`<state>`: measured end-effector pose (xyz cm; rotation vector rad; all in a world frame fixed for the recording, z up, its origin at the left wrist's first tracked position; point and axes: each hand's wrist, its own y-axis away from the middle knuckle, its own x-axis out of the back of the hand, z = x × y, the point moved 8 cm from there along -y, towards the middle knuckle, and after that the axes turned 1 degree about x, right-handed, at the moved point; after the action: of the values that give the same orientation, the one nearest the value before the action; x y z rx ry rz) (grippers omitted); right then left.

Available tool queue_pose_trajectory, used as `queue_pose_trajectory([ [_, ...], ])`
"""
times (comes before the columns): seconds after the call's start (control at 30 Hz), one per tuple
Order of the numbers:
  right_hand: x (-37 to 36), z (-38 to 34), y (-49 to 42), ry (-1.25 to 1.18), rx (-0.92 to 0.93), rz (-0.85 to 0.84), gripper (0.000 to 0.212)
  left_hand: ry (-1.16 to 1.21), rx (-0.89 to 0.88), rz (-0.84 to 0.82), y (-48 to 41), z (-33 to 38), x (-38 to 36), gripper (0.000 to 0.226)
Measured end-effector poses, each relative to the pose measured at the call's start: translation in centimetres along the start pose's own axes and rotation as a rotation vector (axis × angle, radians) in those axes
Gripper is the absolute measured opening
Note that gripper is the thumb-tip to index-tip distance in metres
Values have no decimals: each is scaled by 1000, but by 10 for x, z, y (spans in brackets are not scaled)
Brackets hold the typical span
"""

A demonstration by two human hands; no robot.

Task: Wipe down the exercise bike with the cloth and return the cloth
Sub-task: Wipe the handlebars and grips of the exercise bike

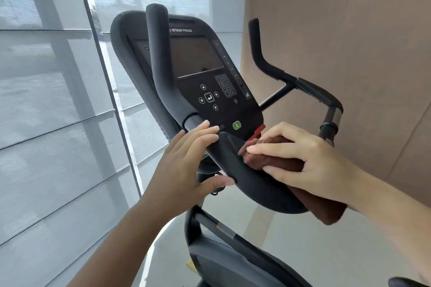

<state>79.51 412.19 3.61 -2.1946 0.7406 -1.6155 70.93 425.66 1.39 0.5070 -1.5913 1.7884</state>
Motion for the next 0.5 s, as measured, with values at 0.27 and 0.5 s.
queue_pose_trajectory([
  [0.27, -13, 13, -30, -144, -122, -125, 41, 121, -66, 64, -5, -4, -2, 71],
  [0.5, -4, 26, -24, -220, -115, -108, 40, 197, -78, 89, -5, -5, -4, 65],
])
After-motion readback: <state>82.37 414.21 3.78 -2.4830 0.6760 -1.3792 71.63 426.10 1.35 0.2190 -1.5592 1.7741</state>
